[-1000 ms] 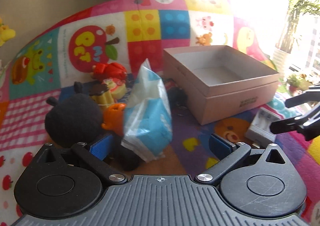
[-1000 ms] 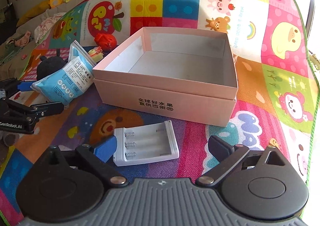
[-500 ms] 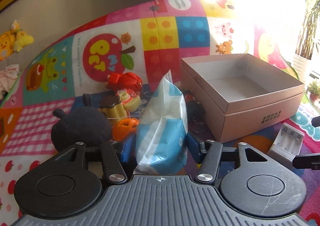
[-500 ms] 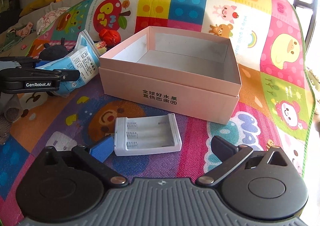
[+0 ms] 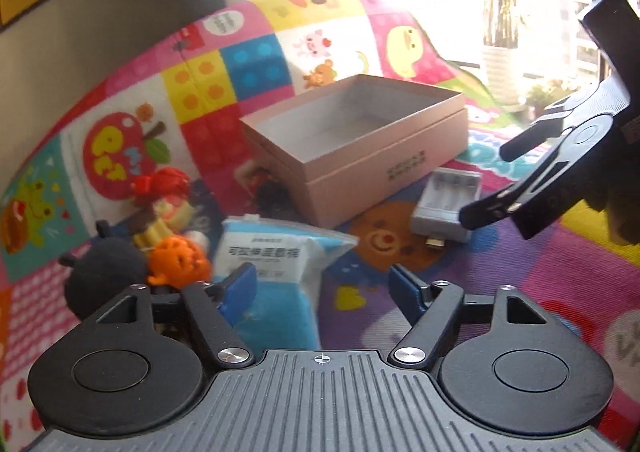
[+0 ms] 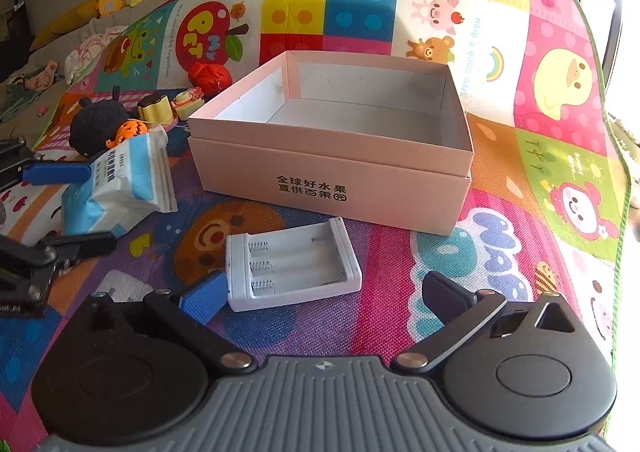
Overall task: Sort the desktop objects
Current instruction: 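Carry the wipes pack toward the pink box with the left tool while the right tool regrasps the charger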
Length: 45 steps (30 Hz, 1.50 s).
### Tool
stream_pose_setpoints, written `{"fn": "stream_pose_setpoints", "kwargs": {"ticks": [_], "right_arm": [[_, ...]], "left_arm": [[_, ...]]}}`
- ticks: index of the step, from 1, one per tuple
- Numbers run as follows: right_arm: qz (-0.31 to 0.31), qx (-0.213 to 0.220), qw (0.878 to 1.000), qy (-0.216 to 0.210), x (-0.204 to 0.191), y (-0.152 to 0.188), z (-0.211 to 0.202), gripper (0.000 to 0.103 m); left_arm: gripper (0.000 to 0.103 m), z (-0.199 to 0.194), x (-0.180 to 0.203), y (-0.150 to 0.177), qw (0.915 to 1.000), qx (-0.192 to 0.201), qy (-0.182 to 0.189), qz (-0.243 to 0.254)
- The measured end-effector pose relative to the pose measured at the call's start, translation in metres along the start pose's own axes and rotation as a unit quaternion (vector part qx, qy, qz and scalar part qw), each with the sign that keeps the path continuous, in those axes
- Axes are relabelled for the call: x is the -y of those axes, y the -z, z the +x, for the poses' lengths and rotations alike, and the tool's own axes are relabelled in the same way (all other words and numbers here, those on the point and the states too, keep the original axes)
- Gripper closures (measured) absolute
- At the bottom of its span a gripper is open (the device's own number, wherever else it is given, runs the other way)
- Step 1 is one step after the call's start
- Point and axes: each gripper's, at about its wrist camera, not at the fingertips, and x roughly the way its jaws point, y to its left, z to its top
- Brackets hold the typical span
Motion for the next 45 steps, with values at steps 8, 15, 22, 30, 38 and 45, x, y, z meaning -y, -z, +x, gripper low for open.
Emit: {"fn": "stream_pose_setpoints", "kwargs": {"ticks": [8, 15, 22, 30, 38, 45], "right_arm": [[0.062, 0.069, 0.995, 0.039, 0.039, -0.04, -0.013, 0.022], [0.076, 0.045, 0.991, 0.098, 0.058, -0.083, 0.049, 0.05], [0.021, 0.041, 0.996, 0.071, 0.025, -0.099, 0.081, 0.058], [-0.025, 0.115, 0.992, 0.052, 0.003, -0.09, 0.028, 0.022], [-0.009, 0.035, 0.998, -0.05, 0.009, -0.024, 0.001, 0.014], [0.005, -0.016, 0.988, -0.151, -0.008, 0.002, 0.012, 0.012]], "left_arm": [[0.002, -0.006, -0.012, -0.004, 0.9961, 0.026, -0.029, -0.079], [0.0, -0.006, -0.067, 0.016, 0.9684, -0.006, -0.026, -0.248], [0.0, -0.016, -0.099, 0.039, 0.9488, 0.006, -0.007, -0.316], [0.0, -0.006, -0.061, 0.031, 0.9747, -0.011, 0.005, -0.223], [0.0, 0.008, -0.039, 0.025, 0.9739, -0.02, 0.057, -0.219], [0.0, 0.0, -0.046, 0.027, 0.9765, -0.02, -0.025, -0.213]]}}
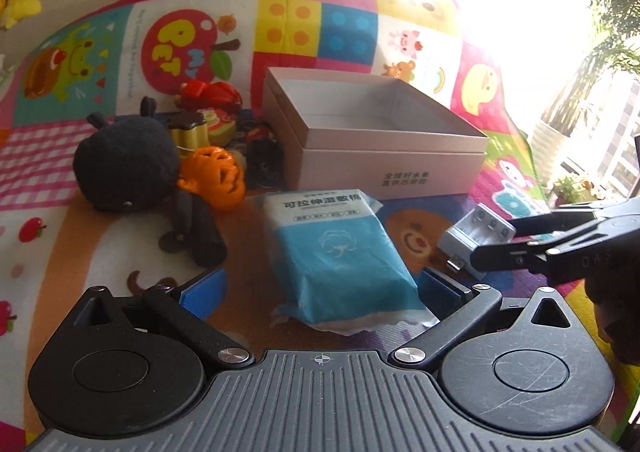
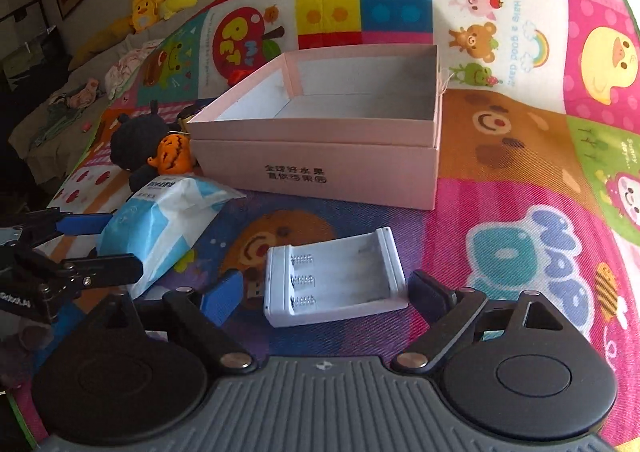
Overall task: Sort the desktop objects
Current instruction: 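Carry the wipes pack toward the pink box with the left tool while the right tool regrasps the charger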
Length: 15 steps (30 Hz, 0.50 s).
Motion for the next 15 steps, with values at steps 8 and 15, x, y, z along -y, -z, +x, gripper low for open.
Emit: {"fn": "stream_pose_setpoints", "kwargs": {"ticks": [8, 15], "right_arm": [[-0.127, 0.026, 0.991, 0.034, -0.041, 0.004, -0.01, 0.002], [-0.14, 0.006, 0.99, 0.031, -0.037, -0.008, 0.023, 0.002]], "left_arm": [[0.0, -0.001, -0.025, 0.003, 0.9983, -0.007, -0.016, -0.055], [0.0, 0.001, -0.021, 0.01, 0.9983, -0.008, -0.011, -0.056]]}}
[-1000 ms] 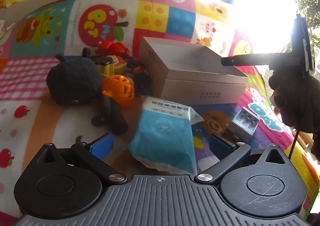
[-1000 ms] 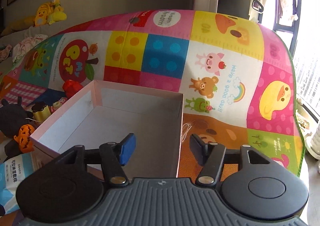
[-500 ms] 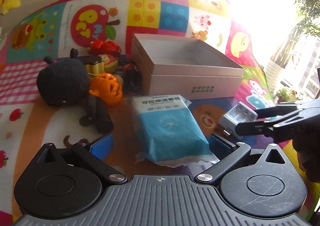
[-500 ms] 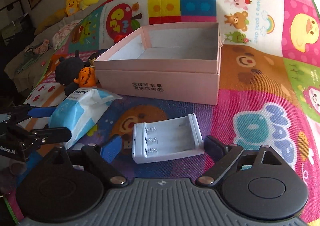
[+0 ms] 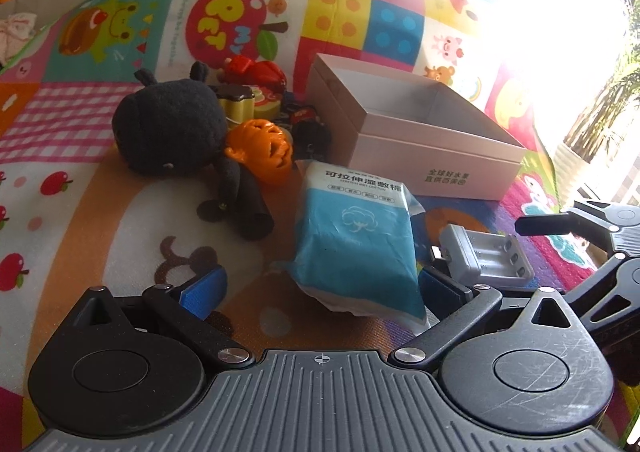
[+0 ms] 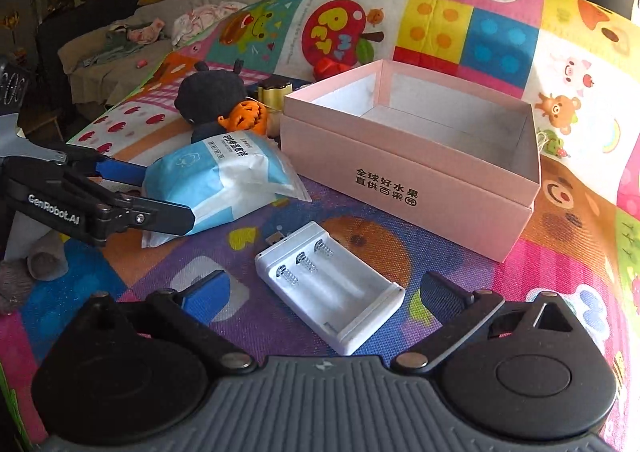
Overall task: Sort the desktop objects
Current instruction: 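Carry the wipes pack toward the pink box with the left tool while the right tool regrasps the charger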
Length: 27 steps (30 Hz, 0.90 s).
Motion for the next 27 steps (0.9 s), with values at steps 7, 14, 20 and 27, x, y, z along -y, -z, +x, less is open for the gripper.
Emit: {"fn": "stream_pose_setpoints", "kwargs": {"ticks": [7, 14, 20, 27], "right_arm": [[0.032, -0.022, 0.999, 0.036, 0.004, -0.001, 0.004, 0.024], [0.088, -0.045, 0.994, 0.045, 0.006, 0.018, -0.024, 0.03], [0.041, -0.011, 0.999, 0.01, -0.015, 0.023, -0.044, 0.029], [0.013, 0.019, 0.999, 0.04, -0.001, 0.008, -0.027, 0.017]], "left_arm": [[0.0, 0.001, 0.003, 0.002, 0.9999, -0.007, -0.004, 0.013], [0.0, 0.006, 0.017, 0.003, 0.997, -0.03, -0.034, 0.062], [0.0, -0.003, 0.017, 0.0, 0.9971, -0.037, -0.014, 0.065], [0.0, -0.001, 0.039, -0.023, 0.9953, 0.017, -0.02, 0.094]]}}
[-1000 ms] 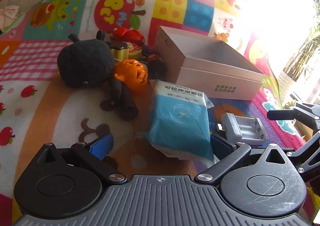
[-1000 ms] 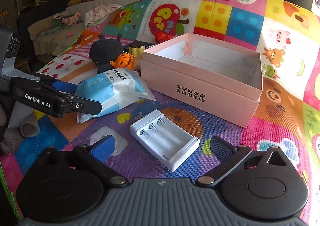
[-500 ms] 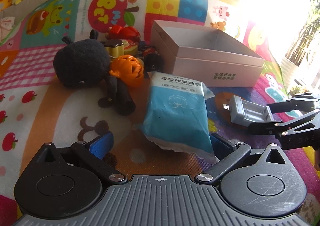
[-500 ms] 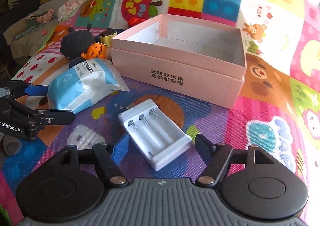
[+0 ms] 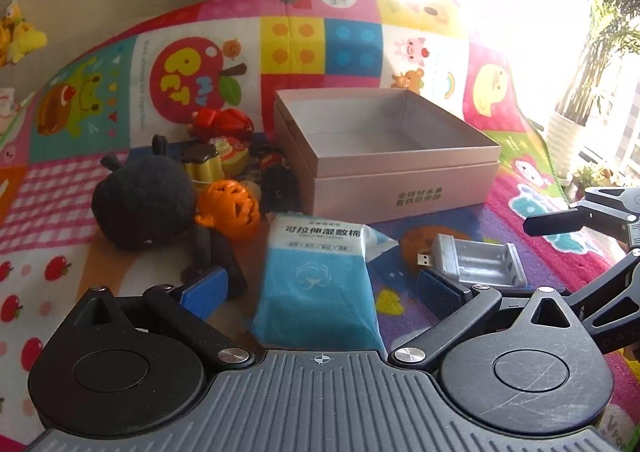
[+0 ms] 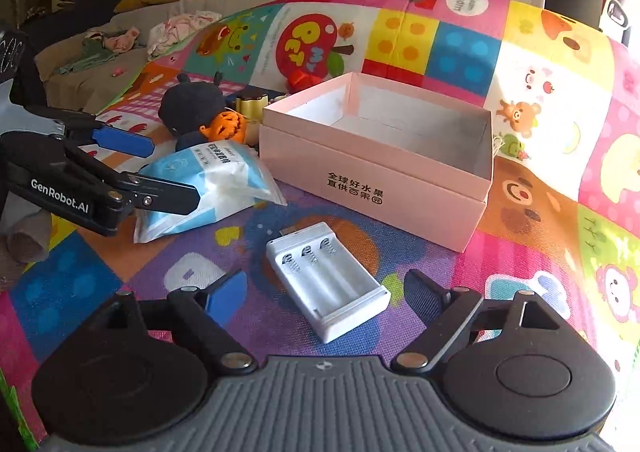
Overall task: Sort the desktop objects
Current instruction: 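Carry the wipes pack toward the pink box with the left tool while the right tool regrasps the charger, then lower the wipes pack into the pink box and open the left tool while the right tool holds the charger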
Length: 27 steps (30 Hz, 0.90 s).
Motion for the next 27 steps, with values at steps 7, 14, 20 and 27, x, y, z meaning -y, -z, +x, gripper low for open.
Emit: {"fn": "stream_pose_setpoints", "kwargs": {"ticks": [7, 14, 20, 27], "right_arm": [[0.021, -0.035, 0.995, -0.094, -0.002, 0.004, 0.014, 0.016], [0.017, -0.022, 0.999, -0.029, -0.011, -0.004, 0.02, 0.016], [0.031, -0.03, 0.999, -0.012, -0.008, -0.008, 0.033, 0.045], [0.029, -0.05, 0.998, -0.003, -0.009, -0.001, 0.016, 0.055]], "left_arm": [[0.0, 0.005, -0.001, 0.0, 0.9994, -0.003, 0.028, -0.02], [0.0, 0.004, -0.013, 0.004, 0.999, -0.006, 0.025, -0.037], [0.0, 0.014, -0.006, 0.003, 0.9998, -0.014, 0.004, -0.015], [0.042, 0.025, -0.001, 0.003, 0.9994, -0.03, -0.016, -0.002]]}}
